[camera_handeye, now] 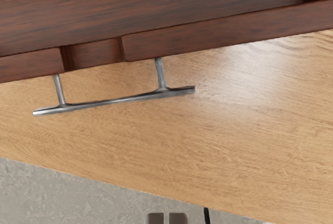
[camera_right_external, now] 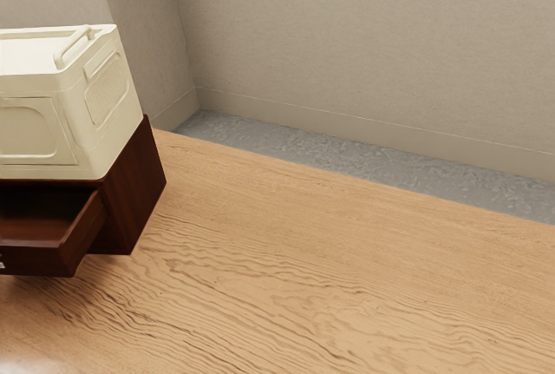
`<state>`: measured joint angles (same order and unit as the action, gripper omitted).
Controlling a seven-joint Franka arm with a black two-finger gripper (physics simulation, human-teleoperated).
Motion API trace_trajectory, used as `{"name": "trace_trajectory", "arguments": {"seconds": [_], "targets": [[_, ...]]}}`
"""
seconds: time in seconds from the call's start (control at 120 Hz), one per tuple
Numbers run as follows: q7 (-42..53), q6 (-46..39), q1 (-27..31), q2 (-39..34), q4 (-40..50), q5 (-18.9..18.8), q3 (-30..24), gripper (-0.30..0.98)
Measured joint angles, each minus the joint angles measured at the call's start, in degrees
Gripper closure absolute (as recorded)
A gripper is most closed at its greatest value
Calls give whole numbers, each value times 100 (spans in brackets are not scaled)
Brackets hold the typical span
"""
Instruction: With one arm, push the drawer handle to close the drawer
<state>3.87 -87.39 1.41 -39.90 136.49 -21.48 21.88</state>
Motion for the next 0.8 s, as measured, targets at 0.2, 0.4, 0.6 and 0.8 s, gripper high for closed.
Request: {"name": "trace_trajectory", "arguments": {"seconds": [0.2,0.4,0.6,0.8], "targets": [[-261,-475,171,-325,822,-163,112,79],[-535,-1042,170,-285,1220,-288,488,79],[-797,-1456,86,-91,1267,-655,756,79],[-1061,-1942,59,195,1334,-879,1216,79]]}}
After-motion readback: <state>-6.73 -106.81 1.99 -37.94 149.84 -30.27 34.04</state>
